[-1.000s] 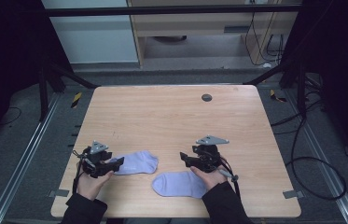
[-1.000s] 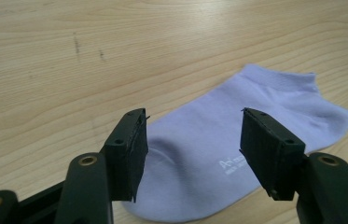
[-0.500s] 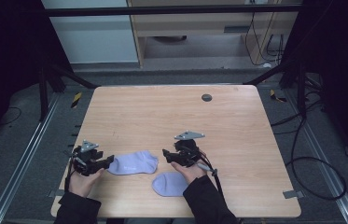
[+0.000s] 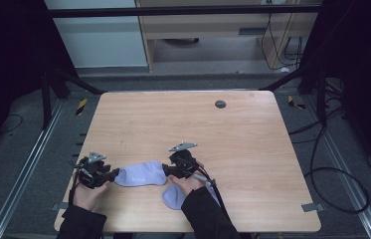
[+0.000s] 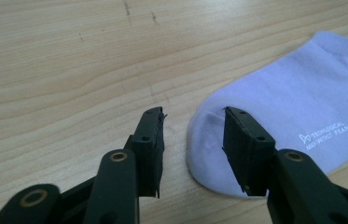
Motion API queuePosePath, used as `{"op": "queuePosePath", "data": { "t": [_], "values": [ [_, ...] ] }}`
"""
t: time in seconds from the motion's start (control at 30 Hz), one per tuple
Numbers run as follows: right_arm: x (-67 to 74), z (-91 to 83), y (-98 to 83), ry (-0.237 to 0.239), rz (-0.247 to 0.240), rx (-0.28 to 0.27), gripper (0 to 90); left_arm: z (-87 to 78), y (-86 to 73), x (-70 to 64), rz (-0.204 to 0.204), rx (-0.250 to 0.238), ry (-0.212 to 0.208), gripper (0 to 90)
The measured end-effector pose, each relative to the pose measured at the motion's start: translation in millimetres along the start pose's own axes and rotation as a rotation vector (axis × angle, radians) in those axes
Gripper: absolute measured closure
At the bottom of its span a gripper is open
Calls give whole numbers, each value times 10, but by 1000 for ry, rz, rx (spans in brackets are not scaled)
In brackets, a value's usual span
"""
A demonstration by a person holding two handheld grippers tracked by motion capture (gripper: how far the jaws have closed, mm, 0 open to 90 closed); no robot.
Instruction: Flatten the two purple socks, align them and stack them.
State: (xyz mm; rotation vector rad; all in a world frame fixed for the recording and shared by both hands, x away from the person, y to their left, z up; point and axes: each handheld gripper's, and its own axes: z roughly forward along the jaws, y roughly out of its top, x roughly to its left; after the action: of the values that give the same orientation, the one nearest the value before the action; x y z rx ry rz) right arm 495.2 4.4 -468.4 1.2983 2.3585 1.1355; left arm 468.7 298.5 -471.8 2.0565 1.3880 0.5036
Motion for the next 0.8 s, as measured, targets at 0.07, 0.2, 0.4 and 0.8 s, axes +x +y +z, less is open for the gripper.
{"op": "queuePosePath", "data": {
  "t": [0.07,0.2,0.4,0.8],
  "values": [
    [20,52,-6,-8,-11,12,510,11,-3,-9,5,11,-2,593],
    [58,144,-35,-9,-19,34,521,41,-15,-21,15,34,2,613],
    [92,229,-65,-17,-26,58,550,72,-32,-8,11,57,7,661],
    [132,315,-101,-45,-57,59,657,114,-43,-25,3,87,-22,816]
  ]
}}
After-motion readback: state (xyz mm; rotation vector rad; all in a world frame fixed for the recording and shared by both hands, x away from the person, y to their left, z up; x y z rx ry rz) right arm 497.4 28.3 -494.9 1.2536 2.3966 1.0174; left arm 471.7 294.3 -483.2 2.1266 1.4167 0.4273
